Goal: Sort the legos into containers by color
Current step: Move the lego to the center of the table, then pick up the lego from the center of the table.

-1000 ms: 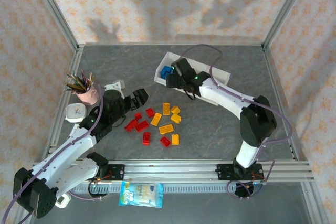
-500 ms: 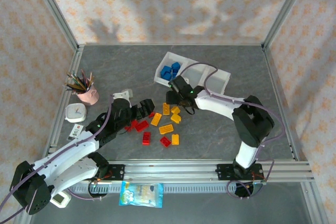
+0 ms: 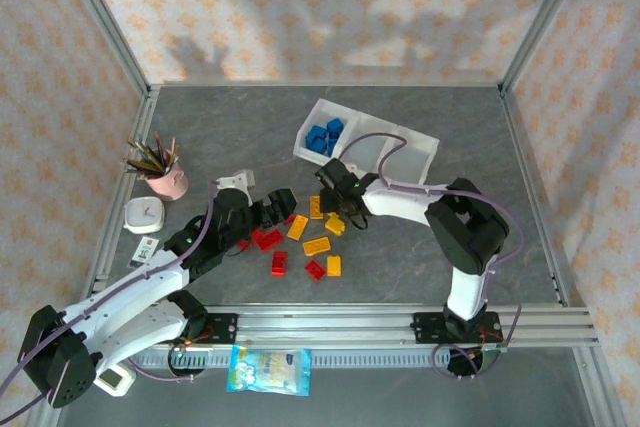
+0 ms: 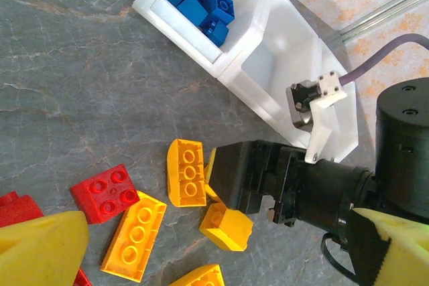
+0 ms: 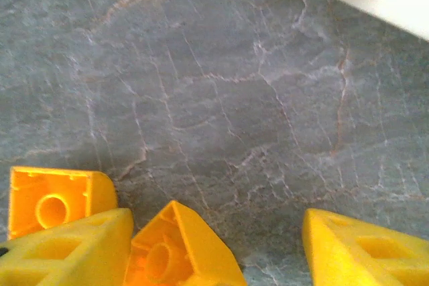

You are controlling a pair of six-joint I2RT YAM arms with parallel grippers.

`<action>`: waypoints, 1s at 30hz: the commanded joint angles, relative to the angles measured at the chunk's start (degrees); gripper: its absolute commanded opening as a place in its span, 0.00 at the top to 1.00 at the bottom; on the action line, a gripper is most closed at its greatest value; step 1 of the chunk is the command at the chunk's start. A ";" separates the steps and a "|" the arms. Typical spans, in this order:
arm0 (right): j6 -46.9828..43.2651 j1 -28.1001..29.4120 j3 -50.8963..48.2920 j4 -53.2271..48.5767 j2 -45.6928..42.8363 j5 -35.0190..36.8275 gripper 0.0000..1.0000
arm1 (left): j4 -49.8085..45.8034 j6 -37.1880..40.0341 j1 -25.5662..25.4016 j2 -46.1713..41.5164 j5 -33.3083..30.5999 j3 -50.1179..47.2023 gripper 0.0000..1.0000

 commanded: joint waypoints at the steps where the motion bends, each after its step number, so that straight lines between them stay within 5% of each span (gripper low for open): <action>1: 0.33 -0.04 -0.72 -0.17 1.23 -0.23 0.33 | 1.09 -0.28 -0.33 0.08 -1.87 -0.60 0.01; 13: -1.93 1.23 -2.20 0.04 1.42 -4.78 0.28 | 0.65 -0.20 -0.29 0.21 -2.20 -0.34 0.01; 30: -1.27 2.03 -1.15 -5.61 1.60 6.12 0.34 | 0.64 -0.32 -0.42 0.13 -2.14 0.02 0.01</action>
